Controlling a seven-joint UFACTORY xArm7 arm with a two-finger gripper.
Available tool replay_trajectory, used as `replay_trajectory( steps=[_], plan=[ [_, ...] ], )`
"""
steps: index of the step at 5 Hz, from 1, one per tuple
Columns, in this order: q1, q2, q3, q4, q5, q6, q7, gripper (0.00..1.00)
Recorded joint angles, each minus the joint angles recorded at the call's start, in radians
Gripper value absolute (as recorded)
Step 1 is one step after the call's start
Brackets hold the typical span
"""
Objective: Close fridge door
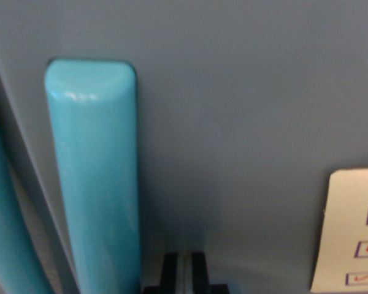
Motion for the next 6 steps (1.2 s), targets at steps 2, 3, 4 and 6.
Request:
replay_trajectory(
  steps=[2,3,4,6],
  plan=[
    [0.0000,0.027,0.004,0.019,0.0000,0.000,0.000,1.00],
    [0.0000,0.027,0.004,0.019,0.0000,0.000,0.000,1.00],
    [0.0000,0.043,0.008,0.031,0.0000,0.000,0.000,1.00],
    [0.0000,0.060,0.008,0.046,0.0000,0.000,0.000,1.00]
  ],
)
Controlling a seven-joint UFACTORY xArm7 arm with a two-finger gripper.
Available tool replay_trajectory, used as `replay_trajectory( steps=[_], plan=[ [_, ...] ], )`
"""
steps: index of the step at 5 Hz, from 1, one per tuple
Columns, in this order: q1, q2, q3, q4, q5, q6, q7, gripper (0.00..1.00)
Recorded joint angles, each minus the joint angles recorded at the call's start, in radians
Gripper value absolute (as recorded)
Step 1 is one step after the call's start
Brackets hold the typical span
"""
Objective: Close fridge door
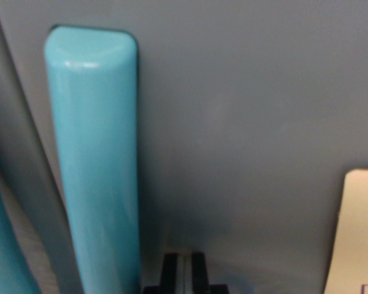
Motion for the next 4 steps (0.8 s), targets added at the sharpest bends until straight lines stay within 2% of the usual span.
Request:
replay_trajectory(
  steps=[1,2,4],
  plan=[
    [0.0000,0.000,0.000,0.000,0.0000,0.000,0.000,1.00],
    [0.0000,0.024,0.001,0.018,0.0000,0.000,0.000,1.00],
    [0.0000,0.025,0.001,0.018,0.0000,0.000,0.000,1.00]
  ],
)
